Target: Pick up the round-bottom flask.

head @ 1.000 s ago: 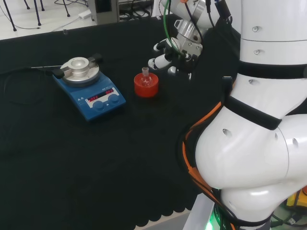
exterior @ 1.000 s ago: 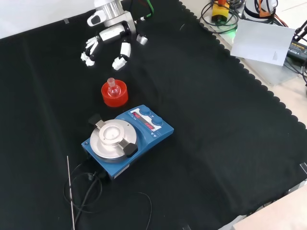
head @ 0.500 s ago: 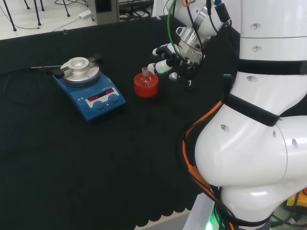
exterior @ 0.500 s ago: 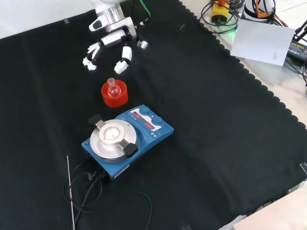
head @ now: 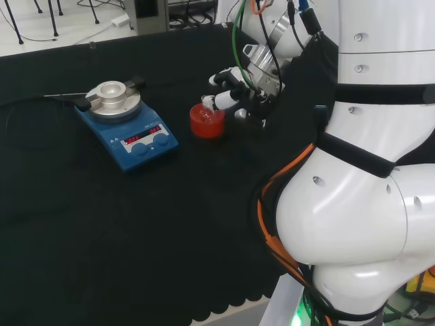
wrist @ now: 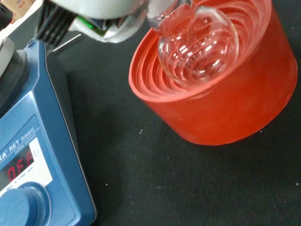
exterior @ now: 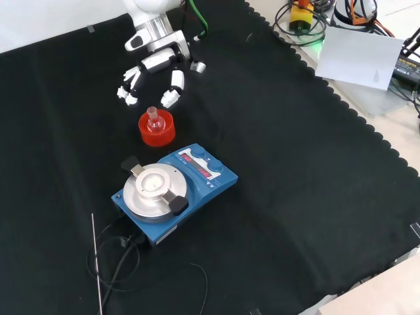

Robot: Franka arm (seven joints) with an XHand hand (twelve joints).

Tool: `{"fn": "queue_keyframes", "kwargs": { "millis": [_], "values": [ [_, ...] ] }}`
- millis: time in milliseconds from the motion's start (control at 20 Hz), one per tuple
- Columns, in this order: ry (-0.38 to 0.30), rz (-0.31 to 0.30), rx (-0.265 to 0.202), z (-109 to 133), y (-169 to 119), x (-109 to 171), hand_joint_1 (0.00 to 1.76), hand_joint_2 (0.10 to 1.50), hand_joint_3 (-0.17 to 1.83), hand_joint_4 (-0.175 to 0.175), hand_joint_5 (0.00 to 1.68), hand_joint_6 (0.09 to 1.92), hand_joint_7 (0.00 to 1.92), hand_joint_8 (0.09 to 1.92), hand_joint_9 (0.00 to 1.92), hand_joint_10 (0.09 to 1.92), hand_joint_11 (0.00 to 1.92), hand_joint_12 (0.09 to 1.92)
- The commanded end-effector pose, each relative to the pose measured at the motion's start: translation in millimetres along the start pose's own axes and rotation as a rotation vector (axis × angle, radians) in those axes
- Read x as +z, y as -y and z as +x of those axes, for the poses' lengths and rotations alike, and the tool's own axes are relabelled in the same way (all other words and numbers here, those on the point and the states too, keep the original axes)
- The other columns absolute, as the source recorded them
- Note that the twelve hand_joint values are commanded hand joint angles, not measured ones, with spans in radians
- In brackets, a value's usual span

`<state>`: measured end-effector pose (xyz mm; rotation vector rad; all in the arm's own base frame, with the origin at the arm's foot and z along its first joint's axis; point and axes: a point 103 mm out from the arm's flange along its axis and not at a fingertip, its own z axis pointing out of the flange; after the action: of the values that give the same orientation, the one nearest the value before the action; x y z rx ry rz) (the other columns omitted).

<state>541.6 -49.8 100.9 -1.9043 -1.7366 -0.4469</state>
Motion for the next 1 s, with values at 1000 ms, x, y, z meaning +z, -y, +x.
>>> {"fn": "queue_keyframes", "kwargs": {
  "millis": [1000],
  "values": [
    [-0.016,-0.037,0.009,3.8,-7.9,21.0,0.94,0.55,0.71,0.022,0.71,0.17,0.07,0.46,0.35,0.6,0.0,1.33]
  ]
}}
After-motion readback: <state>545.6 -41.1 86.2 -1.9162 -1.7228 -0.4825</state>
